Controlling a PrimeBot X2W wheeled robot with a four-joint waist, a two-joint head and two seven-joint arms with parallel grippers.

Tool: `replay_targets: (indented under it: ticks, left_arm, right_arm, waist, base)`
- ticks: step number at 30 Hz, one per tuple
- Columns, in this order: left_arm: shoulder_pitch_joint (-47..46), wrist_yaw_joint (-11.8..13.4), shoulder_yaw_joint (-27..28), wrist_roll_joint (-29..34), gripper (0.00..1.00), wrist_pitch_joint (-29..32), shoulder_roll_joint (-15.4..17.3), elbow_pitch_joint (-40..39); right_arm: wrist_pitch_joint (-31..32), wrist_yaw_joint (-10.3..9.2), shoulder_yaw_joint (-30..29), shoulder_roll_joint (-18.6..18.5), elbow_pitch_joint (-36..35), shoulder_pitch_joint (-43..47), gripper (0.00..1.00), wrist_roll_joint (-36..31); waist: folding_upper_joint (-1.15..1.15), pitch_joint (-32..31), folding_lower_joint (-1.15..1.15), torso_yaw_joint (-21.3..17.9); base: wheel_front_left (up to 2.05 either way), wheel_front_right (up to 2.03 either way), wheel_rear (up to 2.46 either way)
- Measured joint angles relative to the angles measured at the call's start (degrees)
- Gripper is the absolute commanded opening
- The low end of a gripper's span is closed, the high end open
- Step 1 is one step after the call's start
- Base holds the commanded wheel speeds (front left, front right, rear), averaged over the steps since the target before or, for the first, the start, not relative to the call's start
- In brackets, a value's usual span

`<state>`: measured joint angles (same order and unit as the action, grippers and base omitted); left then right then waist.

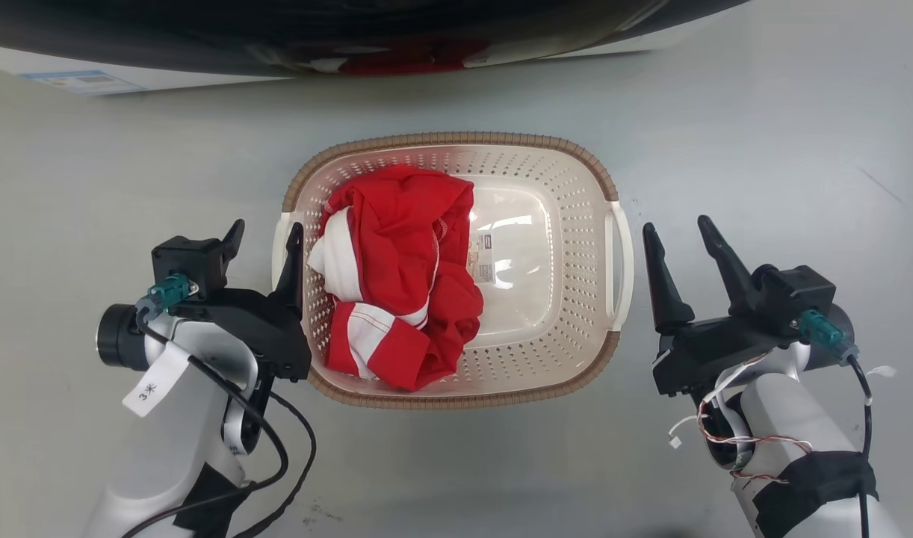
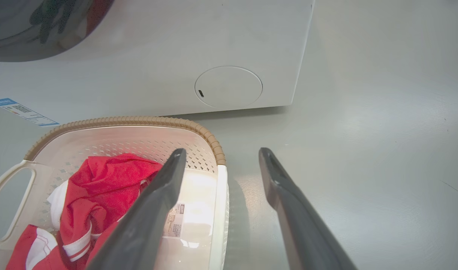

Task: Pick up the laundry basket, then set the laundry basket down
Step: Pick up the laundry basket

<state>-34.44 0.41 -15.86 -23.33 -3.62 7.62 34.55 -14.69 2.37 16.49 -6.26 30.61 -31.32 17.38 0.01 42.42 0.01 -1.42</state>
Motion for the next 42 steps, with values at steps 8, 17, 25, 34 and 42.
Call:
replay_targets:
  ticks: [8,17,25,34,42]
  left_arm:
    - [-1.04,-1.81,-0.31,-0.82,1.0,-0.1,-0.92,6.21]
    - [-3.94,-3.03,-0.4,-1.23,1.0,-0.59,-0.94,11.84]
    - [-7.33,-4.2,-0.27,-1.72,1.0,-0.59,-1.21,16.83]
    - [-9.16,-5.09,-0.05,-2.29,0.0,-0.44,-2.27,20.91]
    - [-10.12,-6.08,-0.35,-3.99,0.0,-0.43,-3.08,24.27]
  right_arm:
    - [0.0,0.68,0.58,1.16,4.2,-0.04,1.0,0.77]
    - [0.0,1.35,1.08,1.94,8.64,-1.6,1.0,1.89]
    - [0.0,2.07,2.09,2.29,11.43,-4.69,0.93,2.42]
    - [-0.04,3.28,3.14,2.79,13.83,-6.82,0.0,3.57]
    - [-0.09,3.81,3.99,2.67,16.58,-8.77,0.0,3.6]
  waist:
    - [0.0,2.29,0.0,-0.17]
    - [0.0,4.61,-0.01,-0.31]
    - [0.0,6.7,0.0,-0.65]
    - [-0.02,7.1,-0.01,-0.67]
    - [-0.02,6.4,0.0,-0.48]
  base:
    - [0.0,0.0,0.0]
    - [0.0,0.0,0.0]
    - [0.0,0.0,0.0]
    - [0.0,0.0,0.0]
    - [0.0,0.0,0.0]
